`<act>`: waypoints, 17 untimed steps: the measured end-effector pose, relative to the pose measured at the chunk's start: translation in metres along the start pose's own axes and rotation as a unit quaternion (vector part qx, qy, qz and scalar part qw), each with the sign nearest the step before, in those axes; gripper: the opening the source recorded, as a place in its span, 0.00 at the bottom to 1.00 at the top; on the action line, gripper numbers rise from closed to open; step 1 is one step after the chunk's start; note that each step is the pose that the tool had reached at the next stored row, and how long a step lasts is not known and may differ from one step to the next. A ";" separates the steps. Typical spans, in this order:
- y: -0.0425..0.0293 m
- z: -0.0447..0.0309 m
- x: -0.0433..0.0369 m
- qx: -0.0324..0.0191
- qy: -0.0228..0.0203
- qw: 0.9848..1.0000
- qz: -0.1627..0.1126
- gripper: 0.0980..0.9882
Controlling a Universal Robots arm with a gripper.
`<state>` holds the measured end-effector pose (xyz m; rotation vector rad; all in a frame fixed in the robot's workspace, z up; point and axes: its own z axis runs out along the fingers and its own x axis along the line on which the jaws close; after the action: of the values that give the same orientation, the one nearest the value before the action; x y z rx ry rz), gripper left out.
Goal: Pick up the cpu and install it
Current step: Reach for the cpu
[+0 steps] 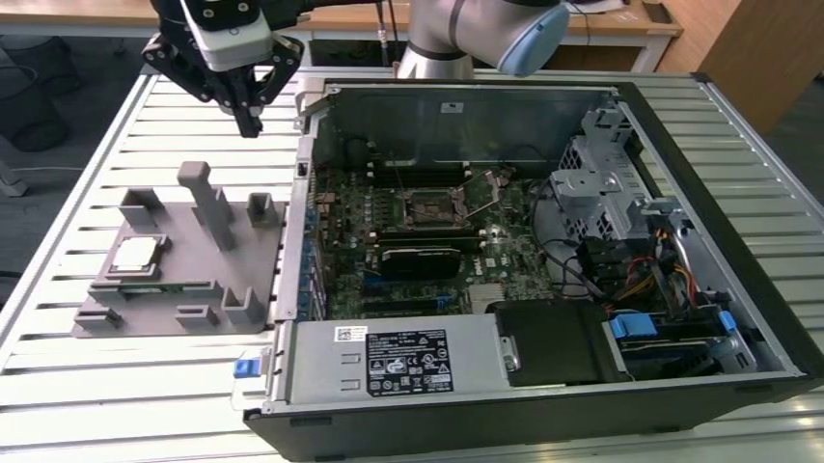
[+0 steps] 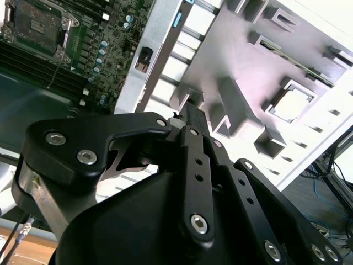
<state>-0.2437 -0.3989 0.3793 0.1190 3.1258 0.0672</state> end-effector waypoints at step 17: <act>-0.0006 0.0007 0.0079 0.000 0.000 1.000 0.000 0.01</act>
<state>-0.2516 -0.3989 0.3784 0.1189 3.1263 0.0672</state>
